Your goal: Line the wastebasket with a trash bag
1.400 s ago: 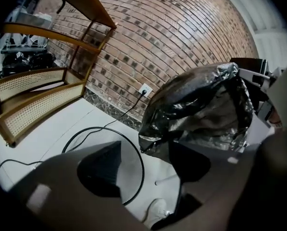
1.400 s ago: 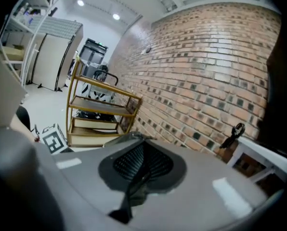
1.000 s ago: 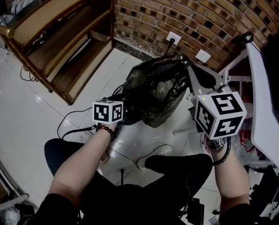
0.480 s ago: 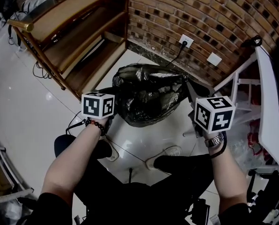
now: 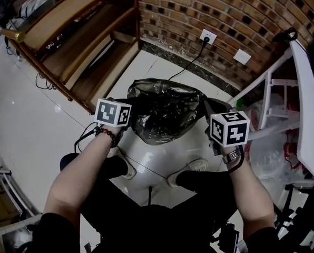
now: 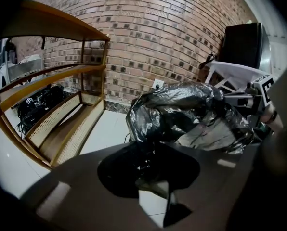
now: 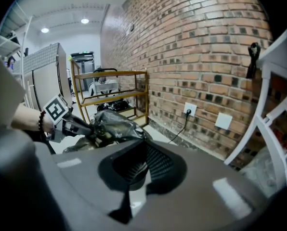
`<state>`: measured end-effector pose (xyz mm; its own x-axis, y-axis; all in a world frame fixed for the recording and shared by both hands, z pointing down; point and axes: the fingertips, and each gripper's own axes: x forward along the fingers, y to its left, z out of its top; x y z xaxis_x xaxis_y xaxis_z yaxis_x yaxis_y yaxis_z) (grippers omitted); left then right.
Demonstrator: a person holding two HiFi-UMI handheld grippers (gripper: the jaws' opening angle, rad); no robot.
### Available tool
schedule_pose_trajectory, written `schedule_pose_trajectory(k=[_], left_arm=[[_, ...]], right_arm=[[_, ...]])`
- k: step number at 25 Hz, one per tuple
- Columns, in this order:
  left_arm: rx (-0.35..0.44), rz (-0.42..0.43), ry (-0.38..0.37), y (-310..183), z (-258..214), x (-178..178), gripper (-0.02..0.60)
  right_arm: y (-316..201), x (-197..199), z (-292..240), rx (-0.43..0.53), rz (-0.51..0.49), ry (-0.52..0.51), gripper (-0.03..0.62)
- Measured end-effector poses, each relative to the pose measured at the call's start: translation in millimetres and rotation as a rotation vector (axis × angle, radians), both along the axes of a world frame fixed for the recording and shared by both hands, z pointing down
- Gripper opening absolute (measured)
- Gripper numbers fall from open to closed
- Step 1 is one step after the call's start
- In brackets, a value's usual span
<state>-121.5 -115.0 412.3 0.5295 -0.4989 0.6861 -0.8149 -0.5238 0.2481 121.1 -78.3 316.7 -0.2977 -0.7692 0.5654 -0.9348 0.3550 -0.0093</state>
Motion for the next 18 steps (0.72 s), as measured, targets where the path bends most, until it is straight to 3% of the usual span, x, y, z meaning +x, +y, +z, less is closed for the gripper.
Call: schedule_pose_trajectory(k=[14, 15, 17, 18], left_arm=[[-0.1, 0.052, -0.111, -38, 61, 7, 0.161], [-0.097, 0.049, -0.111, -40, 62, 7, 0.158], [-0.085, 0.04, -0.115, -44, 65, 7, 0.076], [-0.079, 0.035, -0.119, -46, 67, 7, 0.069]], right_arm=[[-36, 2, 83, -0.128, -0.005, -0.014, 0.002], [-38, 1, 84, -0.128, -0.009, -0.013, 0.002], [-42, -1, 87, -0.13, -0.016, -0.008, 0.002], [-44, -2, 90, -0.135, -0.018, -0.005, 0.002]])
